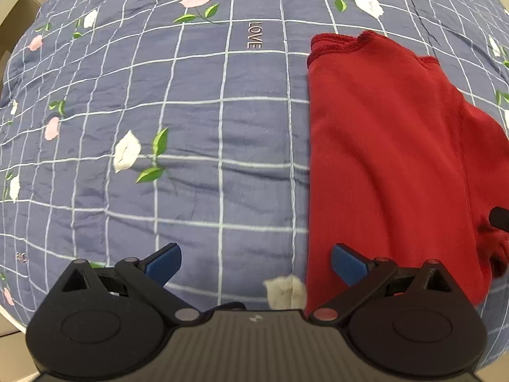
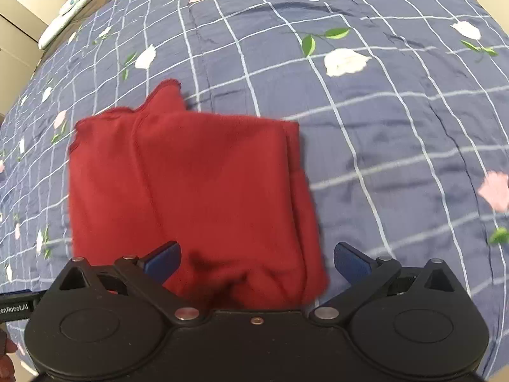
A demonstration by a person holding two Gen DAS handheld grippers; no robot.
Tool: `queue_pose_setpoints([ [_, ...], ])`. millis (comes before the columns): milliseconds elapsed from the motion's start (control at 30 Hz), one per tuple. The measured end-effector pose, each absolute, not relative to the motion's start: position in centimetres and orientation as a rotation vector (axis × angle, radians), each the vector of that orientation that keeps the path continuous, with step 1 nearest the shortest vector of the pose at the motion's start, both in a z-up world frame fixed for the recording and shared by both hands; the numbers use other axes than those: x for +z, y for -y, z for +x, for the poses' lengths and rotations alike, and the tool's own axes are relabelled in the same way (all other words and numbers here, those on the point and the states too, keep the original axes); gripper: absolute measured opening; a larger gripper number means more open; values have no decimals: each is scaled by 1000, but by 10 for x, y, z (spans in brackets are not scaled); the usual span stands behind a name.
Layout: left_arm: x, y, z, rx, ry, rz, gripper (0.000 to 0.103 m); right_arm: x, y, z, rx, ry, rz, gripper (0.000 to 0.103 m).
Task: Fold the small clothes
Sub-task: 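Open the right gripper and lift it off the folded bundle, then raise both grippers away from the folded red sweater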
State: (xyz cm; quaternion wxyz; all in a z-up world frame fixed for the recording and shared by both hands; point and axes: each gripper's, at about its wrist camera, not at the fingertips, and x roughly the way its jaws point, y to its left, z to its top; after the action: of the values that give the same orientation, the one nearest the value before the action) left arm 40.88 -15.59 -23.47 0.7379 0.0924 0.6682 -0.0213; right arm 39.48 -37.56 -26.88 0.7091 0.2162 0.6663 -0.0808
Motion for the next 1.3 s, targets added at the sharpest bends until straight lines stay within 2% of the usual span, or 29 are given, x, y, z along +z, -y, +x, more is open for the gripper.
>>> queue_pose_setpoints([
  [400, -247, 158, 411, 7, -1444, 154, 102, -285, 380, 393, -133, -1511, 467, 102],
  [933, -174, 164, 293, 60, -1374, 73, 102, -184, 363, 332, 117, -1420, 360, 102],
  [1300, -138, 124, 195, -56, -1273, 102, 102, -130, 326, 246, 91, -1359, 342, 102],
])
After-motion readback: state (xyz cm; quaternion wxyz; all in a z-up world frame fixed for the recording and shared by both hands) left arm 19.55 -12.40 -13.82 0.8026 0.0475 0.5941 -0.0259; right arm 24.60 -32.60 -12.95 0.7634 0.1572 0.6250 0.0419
